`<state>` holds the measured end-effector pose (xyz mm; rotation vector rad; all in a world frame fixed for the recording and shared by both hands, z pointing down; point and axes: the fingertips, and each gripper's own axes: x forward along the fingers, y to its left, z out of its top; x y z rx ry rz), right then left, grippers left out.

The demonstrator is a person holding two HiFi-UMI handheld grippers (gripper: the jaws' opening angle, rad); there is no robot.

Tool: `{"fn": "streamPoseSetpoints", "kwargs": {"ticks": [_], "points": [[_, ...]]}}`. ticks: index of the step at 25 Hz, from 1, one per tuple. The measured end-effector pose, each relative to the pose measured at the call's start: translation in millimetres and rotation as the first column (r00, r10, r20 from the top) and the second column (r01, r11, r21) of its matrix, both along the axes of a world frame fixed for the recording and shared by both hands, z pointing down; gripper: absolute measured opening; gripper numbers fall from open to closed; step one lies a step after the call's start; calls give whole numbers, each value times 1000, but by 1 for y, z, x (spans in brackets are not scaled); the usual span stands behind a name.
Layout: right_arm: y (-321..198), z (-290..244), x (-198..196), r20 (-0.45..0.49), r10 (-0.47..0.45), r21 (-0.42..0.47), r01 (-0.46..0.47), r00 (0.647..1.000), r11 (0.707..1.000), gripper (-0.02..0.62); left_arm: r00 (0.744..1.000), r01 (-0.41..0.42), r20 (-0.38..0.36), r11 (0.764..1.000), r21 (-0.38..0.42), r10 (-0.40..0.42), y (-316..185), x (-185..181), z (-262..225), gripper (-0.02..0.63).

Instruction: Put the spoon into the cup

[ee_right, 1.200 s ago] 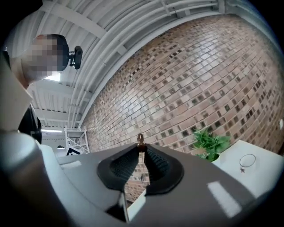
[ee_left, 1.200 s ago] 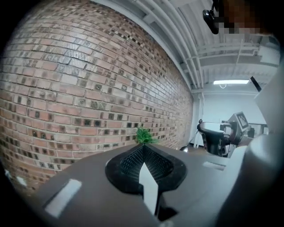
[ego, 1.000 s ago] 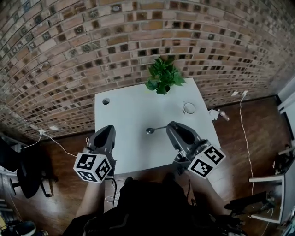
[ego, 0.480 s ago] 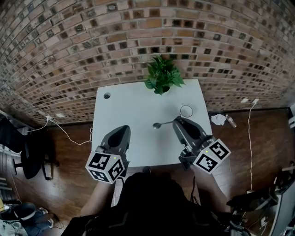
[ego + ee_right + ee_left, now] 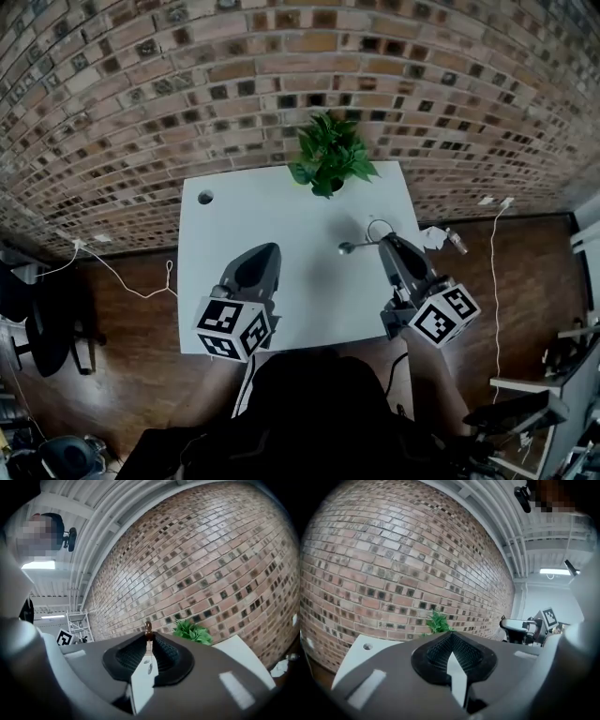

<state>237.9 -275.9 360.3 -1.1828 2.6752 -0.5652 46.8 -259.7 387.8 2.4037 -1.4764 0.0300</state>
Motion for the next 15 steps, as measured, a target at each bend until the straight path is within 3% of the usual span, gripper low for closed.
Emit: {"fn": "streamPoseSetpoints", "kwargs": {"ticks": [8, 15], "points": [[-32, 26, 48, -7, 76, -49, -77, 997, 996, 46, 1000, -18, -6, 999, -45, 18, -26, 25, 19, -6], [-70, 63, 93, -14, 65, -92, -66, 998, 994, 46, 1000, 21, 6, 998, -65, -20, -47, 62, 26, -6]]}}
